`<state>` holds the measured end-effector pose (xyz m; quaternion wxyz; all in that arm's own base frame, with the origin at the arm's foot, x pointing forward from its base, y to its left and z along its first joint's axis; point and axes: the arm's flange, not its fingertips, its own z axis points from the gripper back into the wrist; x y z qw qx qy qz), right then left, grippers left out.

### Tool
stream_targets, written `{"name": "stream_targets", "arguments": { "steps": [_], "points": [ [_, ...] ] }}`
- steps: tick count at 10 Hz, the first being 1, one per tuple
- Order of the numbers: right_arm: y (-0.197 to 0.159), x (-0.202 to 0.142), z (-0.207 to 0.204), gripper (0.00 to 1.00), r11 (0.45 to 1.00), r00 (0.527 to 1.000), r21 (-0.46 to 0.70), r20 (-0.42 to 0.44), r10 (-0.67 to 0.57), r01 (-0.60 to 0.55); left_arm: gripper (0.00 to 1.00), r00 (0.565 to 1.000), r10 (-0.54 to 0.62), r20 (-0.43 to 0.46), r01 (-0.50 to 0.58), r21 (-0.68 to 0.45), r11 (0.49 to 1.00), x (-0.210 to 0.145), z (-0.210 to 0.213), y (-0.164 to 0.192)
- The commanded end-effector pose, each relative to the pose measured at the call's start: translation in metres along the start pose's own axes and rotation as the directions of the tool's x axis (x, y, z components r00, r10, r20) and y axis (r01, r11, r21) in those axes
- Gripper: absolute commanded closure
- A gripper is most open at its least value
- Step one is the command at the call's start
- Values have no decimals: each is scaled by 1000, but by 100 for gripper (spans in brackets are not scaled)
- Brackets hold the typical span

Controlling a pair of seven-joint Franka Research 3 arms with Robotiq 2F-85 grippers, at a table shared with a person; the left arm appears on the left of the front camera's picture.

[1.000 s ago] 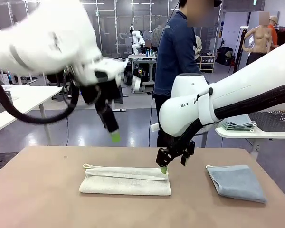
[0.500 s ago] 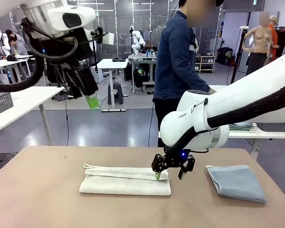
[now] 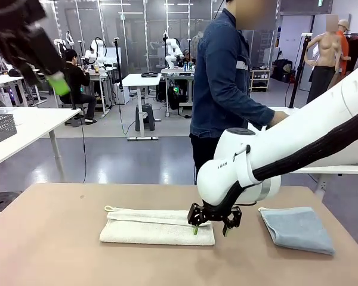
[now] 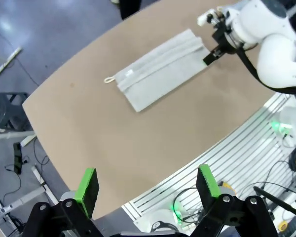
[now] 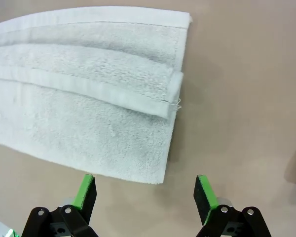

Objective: Fold the towels and place them in the basket.
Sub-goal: When a person lays out a Towel with hook on the table, fold it in half twice.

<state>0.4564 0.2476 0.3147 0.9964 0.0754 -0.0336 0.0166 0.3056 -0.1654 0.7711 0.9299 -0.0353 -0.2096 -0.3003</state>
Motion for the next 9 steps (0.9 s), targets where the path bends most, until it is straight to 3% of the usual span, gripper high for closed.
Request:
{"name": "stream_targets", "arguments": {
  "steps": [1,3,6,7,9],
  "points": [
    [9,0,-6,0,998,998,-41,37,-52,53,0,1000,-19,-4,19,29,999,-22,0,26],
    [10,6,-14,0,997,998,-57,27,-59,60,0,999,-47,9,47,75,996,-30,-5,58],
    [10,12,-22,0,995,997,-65,40,-71,74,0,995,-89,47,84,90,992,-35,-15,68],
    [10,13,-22,0,995,996,-63,41,-76,78,0,999,-50,3,50,62,997,-30,-5,69],
    [8,19,-24,0,994,994,-58,52,-93,96,0,999,-50,3,50,62,997,-30,-5,69]
  ]
}}
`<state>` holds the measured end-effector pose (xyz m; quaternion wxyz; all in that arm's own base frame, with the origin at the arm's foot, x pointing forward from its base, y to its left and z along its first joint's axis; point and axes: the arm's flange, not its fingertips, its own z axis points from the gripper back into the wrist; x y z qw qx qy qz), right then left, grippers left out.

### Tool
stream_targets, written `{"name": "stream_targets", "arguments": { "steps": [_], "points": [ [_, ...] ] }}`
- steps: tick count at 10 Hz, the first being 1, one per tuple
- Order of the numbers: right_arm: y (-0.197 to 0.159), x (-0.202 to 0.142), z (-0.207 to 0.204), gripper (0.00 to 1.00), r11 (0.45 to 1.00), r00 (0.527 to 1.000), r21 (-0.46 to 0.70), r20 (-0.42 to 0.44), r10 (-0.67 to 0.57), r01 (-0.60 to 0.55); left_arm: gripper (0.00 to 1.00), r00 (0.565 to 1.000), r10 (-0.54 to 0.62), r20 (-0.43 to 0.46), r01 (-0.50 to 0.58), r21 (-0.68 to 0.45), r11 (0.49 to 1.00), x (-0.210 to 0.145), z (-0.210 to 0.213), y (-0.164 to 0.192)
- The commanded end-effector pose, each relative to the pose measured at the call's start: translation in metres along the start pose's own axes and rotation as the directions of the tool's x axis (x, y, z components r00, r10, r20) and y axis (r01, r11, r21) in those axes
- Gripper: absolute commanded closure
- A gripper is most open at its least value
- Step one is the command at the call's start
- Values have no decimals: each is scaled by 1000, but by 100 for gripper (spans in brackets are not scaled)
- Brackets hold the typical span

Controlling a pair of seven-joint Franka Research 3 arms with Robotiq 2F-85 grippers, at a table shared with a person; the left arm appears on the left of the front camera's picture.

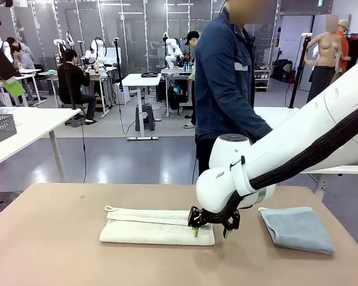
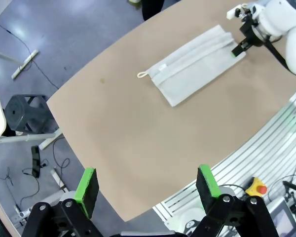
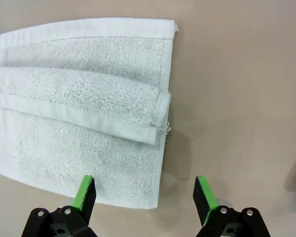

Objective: Fold the towels and place them in the basket.
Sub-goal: When a person lays out a Towel with hook on the table, fold it in half twice.

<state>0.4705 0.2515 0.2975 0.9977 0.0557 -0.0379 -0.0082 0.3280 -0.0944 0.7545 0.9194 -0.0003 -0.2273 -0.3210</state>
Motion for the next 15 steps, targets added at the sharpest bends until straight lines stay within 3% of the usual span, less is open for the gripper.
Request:
{"name": "stream_targets", "arguments": {
  "steps": [1,8,11,12,15],
  "points": [
    [6,10,-7,0,998,997,-20,42,-61,62,0,1000,10,-11,-10,-5,1000,-1,4,-1],
    [16,17,-17,0,997,999,-74,-4,-32,31,0,1000,10,-11,-10,-5,1000,-1,4,-1],
    [19,17,-21,88,995,999,-92,-21,-30,28,0,1000,10,-11,-10,-5,1000,-1,4,-1],
    [20,18,-21,100,995,999,-92,-23,-32,30,0,1000,10,-11,-10,-5,1000,-1,4,-1],
    [20,20,-19,96,996,999,-86,-28,-35,33,0,1000,10,-11,-10,-5,1000,-1,4,-1]
  ]
}}
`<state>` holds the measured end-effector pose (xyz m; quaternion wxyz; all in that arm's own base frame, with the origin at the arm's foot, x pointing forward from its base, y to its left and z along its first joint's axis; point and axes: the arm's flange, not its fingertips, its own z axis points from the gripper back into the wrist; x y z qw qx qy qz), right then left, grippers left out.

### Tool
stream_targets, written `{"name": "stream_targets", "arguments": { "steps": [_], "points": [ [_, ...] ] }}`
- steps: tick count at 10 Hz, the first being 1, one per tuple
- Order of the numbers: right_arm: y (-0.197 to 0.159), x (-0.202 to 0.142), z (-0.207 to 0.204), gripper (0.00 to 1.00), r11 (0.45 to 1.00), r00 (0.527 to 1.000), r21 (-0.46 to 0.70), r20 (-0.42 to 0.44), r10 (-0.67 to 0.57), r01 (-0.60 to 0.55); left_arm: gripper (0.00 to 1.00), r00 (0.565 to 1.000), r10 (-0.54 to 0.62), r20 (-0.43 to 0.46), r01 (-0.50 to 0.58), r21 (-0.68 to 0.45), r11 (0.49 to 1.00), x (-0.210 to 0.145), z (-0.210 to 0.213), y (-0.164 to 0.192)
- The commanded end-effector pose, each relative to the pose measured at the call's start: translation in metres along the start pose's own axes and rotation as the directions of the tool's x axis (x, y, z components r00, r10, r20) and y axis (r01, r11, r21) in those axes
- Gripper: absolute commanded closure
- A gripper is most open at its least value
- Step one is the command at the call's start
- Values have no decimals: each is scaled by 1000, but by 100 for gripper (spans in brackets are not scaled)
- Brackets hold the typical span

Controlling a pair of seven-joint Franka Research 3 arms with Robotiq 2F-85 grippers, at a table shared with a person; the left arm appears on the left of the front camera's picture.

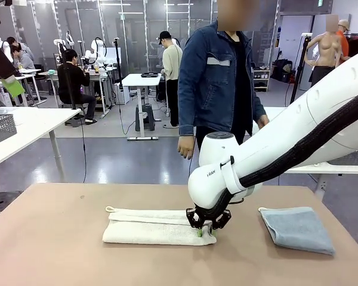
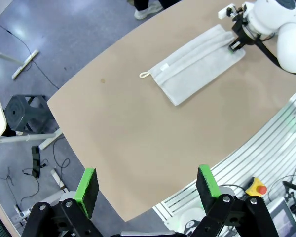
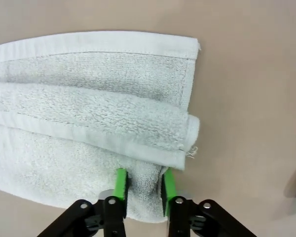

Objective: Fold the towels and place them in the basket.
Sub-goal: When a person lays out a Towel with hook on the table, fold it in half twice.

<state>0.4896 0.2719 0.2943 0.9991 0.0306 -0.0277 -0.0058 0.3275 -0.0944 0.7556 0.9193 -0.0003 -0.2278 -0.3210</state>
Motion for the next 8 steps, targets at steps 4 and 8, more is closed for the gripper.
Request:
{"name": "stream_targets", "arguments": {
  "steps": [4,8],
  "points": [
    [-5,2,-6,100,999,999,-21,-7,-41,41,0,1000,10,-12,-10,-5,1000,-1,3,-1],
    [-30,-6,55,100,988,996,-130,-21,81,-83,0,1000,10,-12,-10,-5,1000,-1,3,-1]
  ]
}}
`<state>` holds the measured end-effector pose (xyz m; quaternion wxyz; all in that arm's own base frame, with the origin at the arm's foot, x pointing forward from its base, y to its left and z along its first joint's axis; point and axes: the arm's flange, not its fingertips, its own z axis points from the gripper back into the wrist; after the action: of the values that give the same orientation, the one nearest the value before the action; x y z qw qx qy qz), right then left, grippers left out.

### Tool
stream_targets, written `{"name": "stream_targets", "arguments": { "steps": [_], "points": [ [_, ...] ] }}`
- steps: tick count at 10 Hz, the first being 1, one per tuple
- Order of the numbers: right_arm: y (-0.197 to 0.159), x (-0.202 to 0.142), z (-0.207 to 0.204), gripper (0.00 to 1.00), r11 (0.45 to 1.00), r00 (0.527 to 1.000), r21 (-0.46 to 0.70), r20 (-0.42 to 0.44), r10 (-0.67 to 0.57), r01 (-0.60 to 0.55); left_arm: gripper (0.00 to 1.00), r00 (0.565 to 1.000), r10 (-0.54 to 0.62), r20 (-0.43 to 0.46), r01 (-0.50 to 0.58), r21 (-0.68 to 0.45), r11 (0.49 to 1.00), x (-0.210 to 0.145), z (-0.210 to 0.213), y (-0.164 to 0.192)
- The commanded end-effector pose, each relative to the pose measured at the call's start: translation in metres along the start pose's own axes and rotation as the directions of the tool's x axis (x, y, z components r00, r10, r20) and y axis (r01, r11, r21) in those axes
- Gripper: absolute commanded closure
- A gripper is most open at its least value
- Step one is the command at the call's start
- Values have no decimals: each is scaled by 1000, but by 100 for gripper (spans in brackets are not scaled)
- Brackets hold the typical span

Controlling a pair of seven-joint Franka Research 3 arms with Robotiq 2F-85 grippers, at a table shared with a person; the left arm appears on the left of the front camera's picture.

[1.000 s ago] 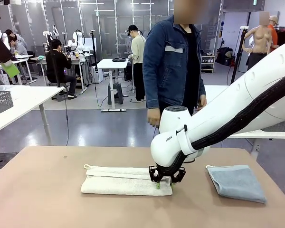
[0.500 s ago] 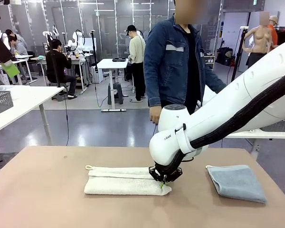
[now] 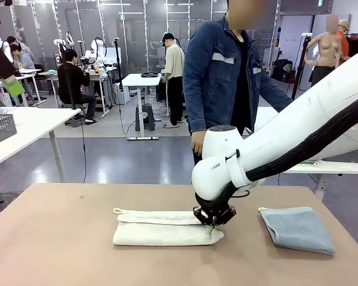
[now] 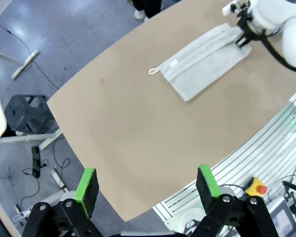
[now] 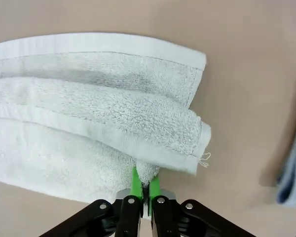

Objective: Fold the towels and place them in the basket.
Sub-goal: When a person lays out a Towel with hook on the table, fold it in half twice.

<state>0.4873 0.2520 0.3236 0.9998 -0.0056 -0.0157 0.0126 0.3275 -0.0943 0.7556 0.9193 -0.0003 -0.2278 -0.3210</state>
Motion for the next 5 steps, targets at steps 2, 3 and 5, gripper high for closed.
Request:
{"name": "stream_targets", "arguments": {
  "steps": [2,3,5],
  "points": [
    [-24,-11,67,100,989,998,-131,5,70,-69,0,1000,10,-12,-10,-5,1000,-1,3,-1],
    [-23,-12,87,100,980,997,-185,-16,78,-79,0,1000,10,-12,-10,-5,1000,-1,3,-1],
    [-10,-11,124,100,954,995,-283,-40,94,-101,0,1000,10,-12,-10,-5,1000,-1,3,-1]
  ]
}}
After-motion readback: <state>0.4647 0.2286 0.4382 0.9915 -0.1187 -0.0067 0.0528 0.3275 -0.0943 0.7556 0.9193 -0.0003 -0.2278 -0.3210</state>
